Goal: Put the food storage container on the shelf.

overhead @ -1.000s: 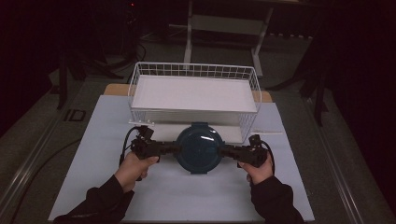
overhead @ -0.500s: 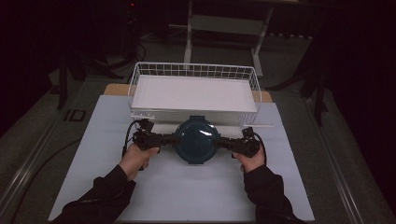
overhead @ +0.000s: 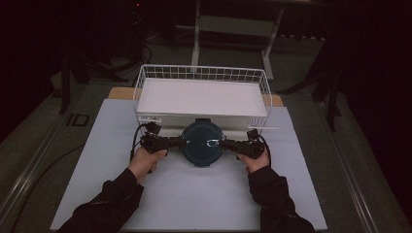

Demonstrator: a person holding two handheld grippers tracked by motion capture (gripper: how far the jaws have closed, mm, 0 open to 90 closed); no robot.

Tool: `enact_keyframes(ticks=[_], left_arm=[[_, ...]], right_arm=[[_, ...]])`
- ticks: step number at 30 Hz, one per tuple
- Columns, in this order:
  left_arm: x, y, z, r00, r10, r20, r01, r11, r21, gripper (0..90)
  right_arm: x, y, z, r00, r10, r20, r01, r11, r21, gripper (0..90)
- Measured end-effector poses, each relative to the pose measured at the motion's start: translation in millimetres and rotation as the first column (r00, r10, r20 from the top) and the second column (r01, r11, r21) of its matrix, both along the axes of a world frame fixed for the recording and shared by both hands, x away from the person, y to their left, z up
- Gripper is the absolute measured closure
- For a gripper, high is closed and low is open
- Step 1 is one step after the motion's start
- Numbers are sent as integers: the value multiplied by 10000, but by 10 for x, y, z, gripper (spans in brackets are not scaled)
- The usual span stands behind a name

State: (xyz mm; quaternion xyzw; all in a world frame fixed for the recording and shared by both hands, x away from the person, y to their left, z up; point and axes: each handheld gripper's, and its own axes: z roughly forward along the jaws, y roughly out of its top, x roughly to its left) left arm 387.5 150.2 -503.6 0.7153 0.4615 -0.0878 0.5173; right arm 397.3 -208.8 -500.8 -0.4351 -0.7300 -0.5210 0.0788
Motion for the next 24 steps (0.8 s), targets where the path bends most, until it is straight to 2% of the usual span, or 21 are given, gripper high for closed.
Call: enact_keyframes(ticks=[1, 3, 8, 9, 10, 11, 14, 17, 20, 24], left_arm=[[7, -2, -6, 10000, 46, -81, -47, 10000, -65, 558], [33, 11, -26, 9999, 108, 18, -109, 9999, 45, 555], [61, 30, -53, 9998, 195, -77, -196, 9997, -149, 555], [64, 30, -53, 9998, 183, -118, -185, 9996, -189, 555], [78, 41, -56, 9999, 142, 59, -142, 9999, -14, 555], [80, 38, -53, 9999, 155, 51, -155, 9999, -9, 555], [76, 22, -51, 9997, 231, 119, -231, 9997, -1, 554], [97, 31, -81, 9993, 382, -24, -383, 9987, -326, 541], [101, 26, -89, 9989, 456, 64, -454, 9985, -290, 523], [103, 26, -104, 9991, 411, 123, -407, 9987, -313, 515]], right_arm=[[7, 3, -3, 10000, -15, -25, 15, 10000, -1, 561], [19, 30, -3, 9998, -44, -187, 42, 10000, -87, 560], [63, 42, -27, 9999, -136, 42, 136, 9999, -57, 560], [61, 46, -23, 9999, -139, -36, 139, 9999, -48, 560], [63, 47, -22, 9999, -147, -56, 146, 9999, -51, 560], [75, 45, -30, 9999, -148, 73, 149, 9999, -69, 559], [86, 29, -58, 9998, -172, 62, 172, 9998, 53, 553], [81, 41, -68, 9993, -361, 121, 361, 9993, -8, 527], [98, 56, -54, 9988, -351, 342, 362, 9989, -314, 499], [95, 47, -76, 9985, -414, 354, 427, 9984, -377, 440]])
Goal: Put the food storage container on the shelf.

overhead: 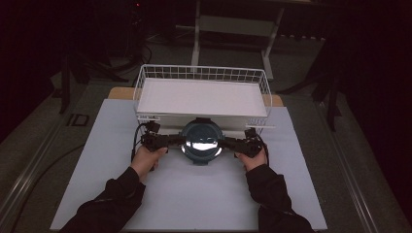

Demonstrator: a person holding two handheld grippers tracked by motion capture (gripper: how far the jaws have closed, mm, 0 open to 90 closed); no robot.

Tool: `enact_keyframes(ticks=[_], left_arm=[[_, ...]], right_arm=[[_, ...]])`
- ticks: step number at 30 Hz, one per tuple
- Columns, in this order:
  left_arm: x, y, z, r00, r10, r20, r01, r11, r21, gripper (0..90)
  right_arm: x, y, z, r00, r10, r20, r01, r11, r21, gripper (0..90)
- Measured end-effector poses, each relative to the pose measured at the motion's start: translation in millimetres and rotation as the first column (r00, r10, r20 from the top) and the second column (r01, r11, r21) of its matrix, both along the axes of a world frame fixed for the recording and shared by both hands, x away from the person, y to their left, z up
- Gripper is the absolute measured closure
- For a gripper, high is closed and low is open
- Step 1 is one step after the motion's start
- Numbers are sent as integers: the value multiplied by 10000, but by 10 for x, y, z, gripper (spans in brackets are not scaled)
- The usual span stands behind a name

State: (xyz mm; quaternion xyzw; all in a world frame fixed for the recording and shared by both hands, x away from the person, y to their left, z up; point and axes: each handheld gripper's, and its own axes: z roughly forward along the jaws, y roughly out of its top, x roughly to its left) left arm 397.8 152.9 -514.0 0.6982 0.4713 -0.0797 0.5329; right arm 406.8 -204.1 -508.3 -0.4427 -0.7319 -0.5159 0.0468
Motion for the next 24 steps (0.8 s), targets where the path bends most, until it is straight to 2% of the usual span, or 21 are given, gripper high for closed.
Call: enact_keyframes(ticks=[3, 6, 8, 14, 16, 17, 20, 22, 24], left_arm=[[5, -4, -12, 9998, 107, 174, -107, 9999, 55, 492], [16, -11, -28, 9984, 341, 456, -354, 9990, 265, 398], [23, -19, -35, 9967, 551, 601, -566, 9981, 243, 385], [41, -50, -43, 9881, 1145, 1029, -1185, 9924, 336, 324], [44, -54, -31, 9870, 1137, 1133, -1198, 9916, 481, 308], [43, -52, -21, 9843, 1168, 1322, -1271, 9893, 722, 308], [30, -68, 1, 9824, 1181, 1444, -1317, 9874, 879, 309], [15, -68, 9, 9796, 1103, 1679, -1288, 9862, 1036, 308], [-30, -87, 27, 9769, 960, 1909, -1148, 9893, 900, 236]], right_arm=[[-15, 15, 18, 9995, -196, 247, 200, 9997, -149, 439], [-3, 35, 54, 9979, -358, 548, 379, 9985, -386, 439], [19, 44, 67, 9966, -466, 686, 497, 9978, -442, 438], [40, 75, 85, 9919, -1111, 615, 1133, 9930, -338, 437], [57, 79, 82, 9887, -1128, 989, 1181, 9918, -489, 428], [57, 83, 86, 9881, -1162, 1009, 1221, 9910, -546, 422], [23, 102, 96, 9875, -1293, 905, 1346, 9893, -554, 430], [2, 107, 94, 9856, -1278, 1106, 1348, 9891, -588, 429], [-26, 117, 103, 9854, -1266, 1142, 1347, 9887, -664, 429]])
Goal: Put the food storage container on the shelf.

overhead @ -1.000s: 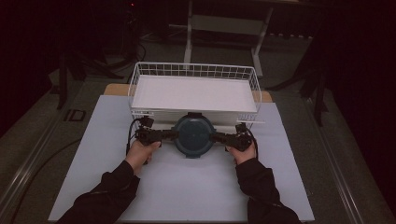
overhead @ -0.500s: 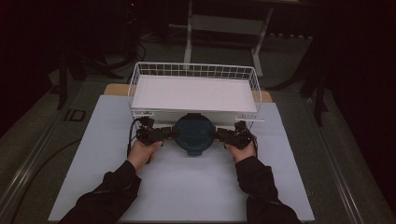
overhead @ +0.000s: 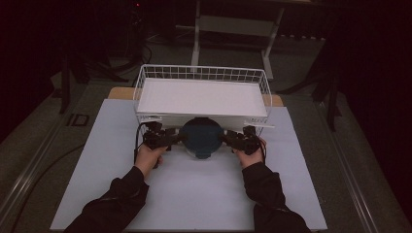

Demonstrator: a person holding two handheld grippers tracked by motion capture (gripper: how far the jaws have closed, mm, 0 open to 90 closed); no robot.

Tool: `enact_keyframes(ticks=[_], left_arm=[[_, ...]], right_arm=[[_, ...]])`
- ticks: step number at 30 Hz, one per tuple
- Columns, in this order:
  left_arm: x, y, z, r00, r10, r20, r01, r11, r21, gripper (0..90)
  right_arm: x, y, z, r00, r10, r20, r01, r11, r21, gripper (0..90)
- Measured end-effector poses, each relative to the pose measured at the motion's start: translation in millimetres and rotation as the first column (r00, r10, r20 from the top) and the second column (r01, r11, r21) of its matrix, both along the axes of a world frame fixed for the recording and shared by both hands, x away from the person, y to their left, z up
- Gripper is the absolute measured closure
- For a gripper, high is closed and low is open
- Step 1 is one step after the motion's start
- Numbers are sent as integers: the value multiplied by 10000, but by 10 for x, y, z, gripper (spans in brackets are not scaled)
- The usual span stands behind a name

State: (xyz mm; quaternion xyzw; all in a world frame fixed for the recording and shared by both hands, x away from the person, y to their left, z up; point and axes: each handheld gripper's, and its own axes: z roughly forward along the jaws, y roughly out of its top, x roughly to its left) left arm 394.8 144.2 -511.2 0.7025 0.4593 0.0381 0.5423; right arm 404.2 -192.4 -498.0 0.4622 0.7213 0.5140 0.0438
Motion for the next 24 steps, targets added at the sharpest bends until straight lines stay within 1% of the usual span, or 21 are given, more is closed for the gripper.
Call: enact_keyframes(ticks=[1, 2, 3, 4, 5, 6, 7, 8, 9, 10, 11, 13, 15, 16, 17, 18, 19, 20, 21, 23, 24], left_arm=[[-6, 5, 9, 9995, -191, 265, 187, 9997, 178, 216], [-27, 4, 22, 9992, -277, 304, 274, 9996, 84, 187], [-48, 9, 37, 9987, -345, 382, 347, 9994, -41, 155], [-75, 20, 59, 9983, -368, 458, 373, 9993, -102, 140], [-93, 41, 77, 9962, -446, 751, 455, 9989, -113, 132], [-121, 50, 96, 9955, -415, 853, 425, 9991, -92, 90], [-147, 48, 115, 9958, -402, 825, 407, 9992, -42, 20], [-192, 37, 135, 9976, -354, 600, 371, 9989, -272, 0], [-214, 40, 149, 9962, -555, 670, 577, 9979, -303, 0], [-252, 36, 168, 9957, -639, 675, 661, 9973, -306, 0], [-286, 38, 188, 9938, -750, 819, 767, 9969, -174, 0], [-355, 33, 229, 9910, -1062, 820, 1081, 9939, -201, 0], [-424, 32, 269, 9879, -1283, 866, 1303, 9913, -177, 0], [-460, 33, 287, 9862, -1403, 879, 1433, 9892, -294, 0], [-460, 33, 287, 9862, -1403, 879, 1433, 9892, -294, 0], [-537, 36, 328, 9835, -1559, 915, 1585, 9871, -212, 0], [-566, 37, 341, 9825, -1614, 930, 1641, 9862, -218, 0], [-638, 46, 375, 9796, -1774, 948, 1799, 9835, -183, 0], [-638, 46, 375, 9796, -1774, 948, 1799, 9835, -183, 0], [-707, 63, 403, 9769, -1863, 1049, 1890, 9818, -161, 0], [-760, 80, 416, 9757, -1893, 1102, 1912, 9815, -71, 0]], right_arm=[[12, -3, -9, 9986, 177, 503, -172, 9998, -114, 421], [-14, 4, 7, 9991, 174, 377, -168, 9997, -150, 418], [-44, 15, 27, 9998, 185, 105, -184, 9998, -107, 417], [-60, 18, 33, 9997, 229, 128, -228, 9997, -117, 413], [-76, 22, 38, 9989, 339, 308, -335, 9993, -133, 413], [-102, 34, 54, 9983, 406, 414, -393, 9987, -309, 413], [-130, 47, 70, 9978, 433, 510, -408, 9980, -492, 413], [-149, 48, 80, 9973, 454, 579, -423, 9977, -533, 413], [-166, 47, 91, 9973, 456, 572, -425, 9976, -545, 414], [-184, 44, 105, 9972, 458, 597, -426, 9976, -538, 416], [-204, 40, 120, 9969, 507, 609, -476, 9976, -504, 419], [-251, 36, 153, 9963, 506, 699, -471, 9976, -506, 429], [-302, 49, 187, 9957, 638, 665, -602, 9967, -549, 438], [-332, 59, 203, 9952, 695, 685, -655, 9961, -589, 444], [-332, 59, 203, 9952, 695, 685, -655, 9961, -589, 444], [-357, 70, 217, 9944, 802, 683, -762, 9953, -592, 452], [-417, 97, 248, 9927, 951, 744, -901, 9935, -690, 466], [-472, 116, 270, 9913, 1068, 772, -1011, 9921, -748, 482], [-472, 116, 270, 9913, 1068, 772, -1011, 9921, -748, 482], [-535, 145, 287, 9886, 1280, 792, -1217, 9893, -799, 497], [-598, 177, 290, 9869, 1417, 771, -1352, 9873, -837, 547]])
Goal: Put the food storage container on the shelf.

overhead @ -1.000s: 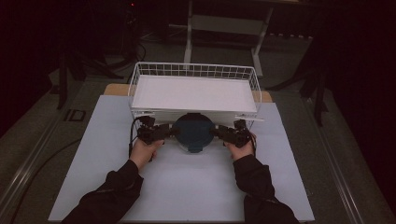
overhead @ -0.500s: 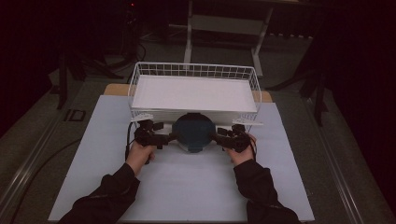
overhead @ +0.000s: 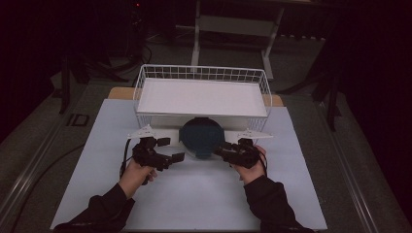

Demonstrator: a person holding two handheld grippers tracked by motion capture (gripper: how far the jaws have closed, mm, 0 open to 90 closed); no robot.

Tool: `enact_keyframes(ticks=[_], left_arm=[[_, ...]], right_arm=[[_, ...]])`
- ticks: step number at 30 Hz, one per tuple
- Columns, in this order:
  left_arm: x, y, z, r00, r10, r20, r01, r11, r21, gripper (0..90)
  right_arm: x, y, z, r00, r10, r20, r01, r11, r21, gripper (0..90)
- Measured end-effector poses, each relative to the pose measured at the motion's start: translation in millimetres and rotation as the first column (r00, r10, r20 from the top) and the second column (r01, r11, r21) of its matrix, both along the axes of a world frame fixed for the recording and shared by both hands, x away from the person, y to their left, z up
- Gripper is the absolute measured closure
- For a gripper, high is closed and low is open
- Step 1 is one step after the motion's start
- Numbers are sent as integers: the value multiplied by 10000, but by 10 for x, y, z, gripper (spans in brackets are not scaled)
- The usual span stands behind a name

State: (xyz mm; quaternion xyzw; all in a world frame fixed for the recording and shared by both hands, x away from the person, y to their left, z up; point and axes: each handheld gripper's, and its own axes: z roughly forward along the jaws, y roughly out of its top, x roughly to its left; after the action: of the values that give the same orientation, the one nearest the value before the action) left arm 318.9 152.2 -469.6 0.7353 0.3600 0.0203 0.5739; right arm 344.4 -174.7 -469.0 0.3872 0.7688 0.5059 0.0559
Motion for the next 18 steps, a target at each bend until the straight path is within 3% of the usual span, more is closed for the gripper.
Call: enact_keyframes(ticks=[5, 8, 10, 12, 18], left_arm=[[-86, 34, 6, 9999, -16, 102, 15, 9999, 122, 0], [-226, 55, -15, 9993, -106, 347, 95, 9994, 321, 0], [-251, 55, -26, 9993, -150, 354, 137, 9992, 369, 0], [-302, 57, -53, 9992, -210, 344, 199, 9993, 311, 0], [-427, 50, -140, 9982, -292, 517, 272, 9989, 389, 0]], right_arm=[[-88, 59, -13, 9996, 255, -117, -255, 9997, -68, 613], [-186, 176, -69, 9981, 551, -271, -559, 9980, -301, 752], [-196, 199, -85, 9975, 632, -325, -644, 9973, -358, 781], [-211, 266, -136, 9955, 797, -509, -824, 9953, -516, 896], [-191, 338, -199, 9938, 881, -674, -924, 9936, -645, 899]])
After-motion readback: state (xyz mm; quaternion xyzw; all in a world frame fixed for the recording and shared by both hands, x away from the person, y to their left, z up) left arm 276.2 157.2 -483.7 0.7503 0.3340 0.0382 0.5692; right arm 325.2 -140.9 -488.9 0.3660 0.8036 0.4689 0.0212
